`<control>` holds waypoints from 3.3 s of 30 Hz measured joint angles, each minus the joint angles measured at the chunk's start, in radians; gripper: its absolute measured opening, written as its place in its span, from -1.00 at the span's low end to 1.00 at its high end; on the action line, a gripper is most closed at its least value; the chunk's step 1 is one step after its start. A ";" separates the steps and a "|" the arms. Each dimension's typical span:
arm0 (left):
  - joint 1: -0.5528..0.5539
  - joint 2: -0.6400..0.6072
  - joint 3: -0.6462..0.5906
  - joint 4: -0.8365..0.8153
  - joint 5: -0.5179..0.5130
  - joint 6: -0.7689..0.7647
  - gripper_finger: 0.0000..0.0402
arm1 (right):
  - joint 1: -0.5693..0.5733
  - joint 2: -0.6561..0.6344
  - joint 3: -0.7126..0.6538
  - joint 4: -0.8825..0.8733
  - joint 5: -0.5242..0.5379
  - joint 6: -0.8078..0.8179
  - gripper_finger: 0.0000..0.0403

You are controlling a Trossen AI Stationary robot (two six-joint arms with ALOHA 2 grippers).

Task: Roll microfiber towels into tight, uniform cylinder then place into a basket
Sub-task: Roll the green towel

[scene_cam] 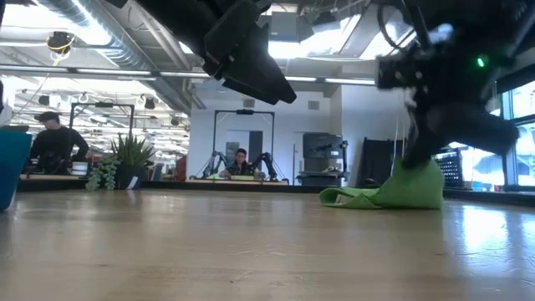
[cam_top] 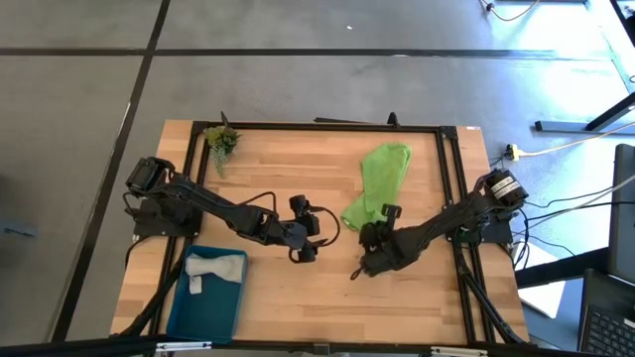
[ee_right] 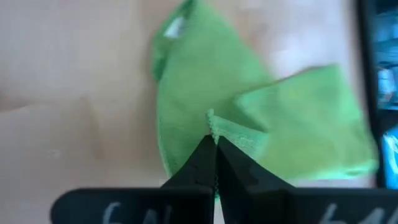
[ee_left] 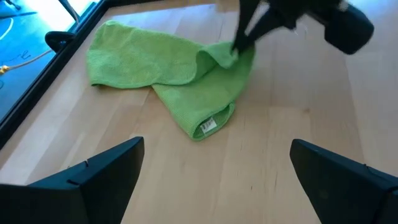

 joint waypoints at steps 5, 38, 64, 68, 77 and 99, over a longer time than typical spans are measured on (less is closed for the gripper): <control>-0.003 0.018 0.001 0.025 -0.002 0.045 0.97 | 0.000 0.000 0.135 -0.226 0.089 0.052 -0.98; 0.000 0.303 0.000 0.529 0.069 0.149 0.96 | -0.001 -0.002 0.348 -0.459 0.275 0.141 -0.99; 0.034 0.509 0.166 0.642 0.153 0.337 0.45 | -0.051 -0.002 0.349 -0.468 0.293 0.138 -0.99; 0.059 0.510 0.188 0.553 0.150 0.297 0.44 | -0.051 -0.002 0.349 -0.469 0.293 0.135 -0.99; 0.113 0.510 0.196 0.482 0.185 0.244 0.44 | -0.052 -0.002 0.350 -0.470 0.294 0.134 -0.99; 0.146 0.554 0.199 0.477 0.262 0.221 0.07 | -0.052 -0.002 0.351 -0.470 0.301 0.131 -0.98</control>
